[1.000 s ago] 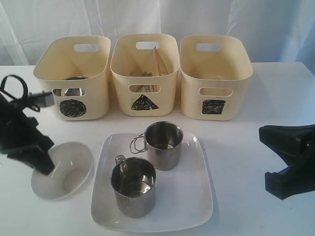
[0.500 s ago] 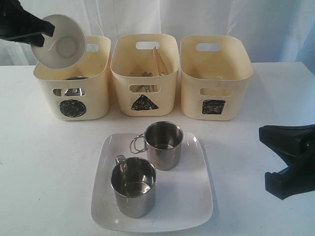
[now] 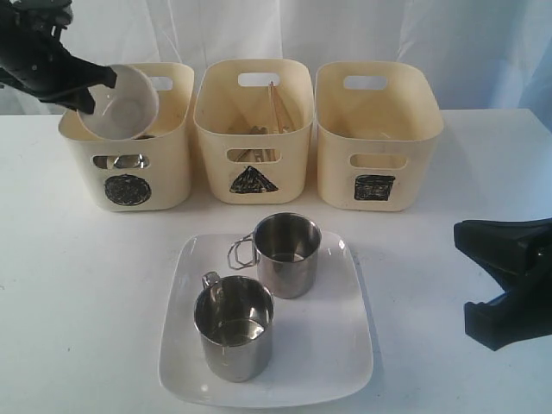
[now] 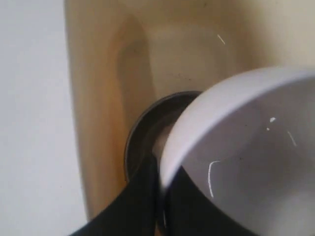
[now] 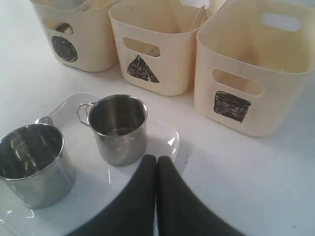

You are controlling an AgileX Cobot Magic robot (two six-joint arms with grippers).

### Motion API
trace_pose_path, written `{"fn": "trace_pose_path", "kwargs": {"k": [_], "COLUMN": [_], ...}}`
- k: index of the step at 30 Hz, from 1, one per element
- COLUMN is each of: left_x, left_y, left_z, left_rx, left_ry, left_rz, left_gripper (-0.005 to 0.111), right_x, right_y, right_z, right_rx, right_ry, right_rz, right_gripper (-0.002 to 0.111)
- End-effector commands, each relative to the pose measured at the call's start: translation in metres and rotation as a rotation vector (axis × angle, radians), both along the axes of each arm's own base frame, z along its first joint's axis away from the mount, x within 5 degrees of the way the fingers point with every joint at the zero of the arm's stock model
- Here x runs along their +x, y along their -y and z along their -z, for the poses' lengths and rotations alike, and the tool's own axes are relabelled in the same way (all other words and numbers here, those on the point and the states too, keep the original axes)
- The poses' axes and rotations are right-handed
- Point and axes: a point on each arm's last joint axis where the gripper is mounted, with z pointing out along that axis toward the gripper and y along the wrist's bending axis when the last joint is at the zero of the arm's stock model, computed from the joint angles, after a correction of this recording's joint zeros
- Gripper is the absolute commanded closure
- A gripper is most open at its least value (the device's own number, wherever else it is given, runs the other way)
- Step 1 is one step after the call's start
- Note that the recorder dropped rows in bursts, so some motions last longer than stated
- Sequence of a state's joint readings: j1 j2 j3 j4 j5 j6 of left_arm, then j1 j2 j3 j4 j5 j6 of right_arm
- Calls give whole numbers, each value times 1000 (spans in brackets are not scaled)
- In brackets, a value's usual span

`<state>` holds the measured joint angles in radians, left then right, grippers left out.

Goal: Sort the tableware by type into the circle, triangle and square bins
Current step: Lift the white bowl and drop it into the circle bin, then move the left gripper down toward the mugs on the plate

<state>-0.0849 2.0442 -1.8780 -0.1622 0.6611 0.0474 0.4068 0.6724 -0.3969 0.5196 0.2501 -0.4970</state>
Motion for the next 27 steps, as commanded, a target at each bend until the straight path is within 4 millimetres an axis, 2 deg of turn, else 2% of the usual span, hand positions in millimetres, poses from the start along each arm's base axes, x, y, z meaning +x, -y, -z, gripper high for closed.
{"fn": "trace_pose_path", "kwargs": {"k": [1, 5, 7, 10, 12, 13, 17, 21, 24, 27], "left_x": [-1, -1, -2, -8, -14, -19, -48, -80, -96, -108], "left_y": [3, 3, 4, 6, 7, 8, 14, 30, 48, 69], "left_z": [14, 12, 11, -7, -26, -34, -70, -87, -86, -74], "left_rx": [-37, -47, -59, -100, -115, -109, -72, -72, -80, -80], "left_ry": [-97, -92, -96, -60, -13, -2, 14, -63, -121, -210], "left_rz": [3, 1, 2, 2, 25, 44, 206, 385, 488, 564], "left_gripper": [100, 68, 60, 60, 63, 69, 106, 107, 107, 107], "right_x": [0, 0, 0, 0, 0, 0, 0, 0, 1, 1], "right_y": [0, 0, 0, 0, 1, 1, 1, 1, 1, 1], "right_z": [0, 0, 0, 0, 0, 0, 0, -1, -1, -1], "right_rx": [5, 5, 5, 5, 6, 6, 7, 9, 10, 10], "right_ry": [8, 8, 8, 8, 10, 10, 12, 19, 24, 24], "right_rz": [5, 5, 5, 5, 7, 7, 8, 12, 15, 15], "right_gripper": [108, 108, 108, 108, 108, 108, 108, 108, 108, 108]}}
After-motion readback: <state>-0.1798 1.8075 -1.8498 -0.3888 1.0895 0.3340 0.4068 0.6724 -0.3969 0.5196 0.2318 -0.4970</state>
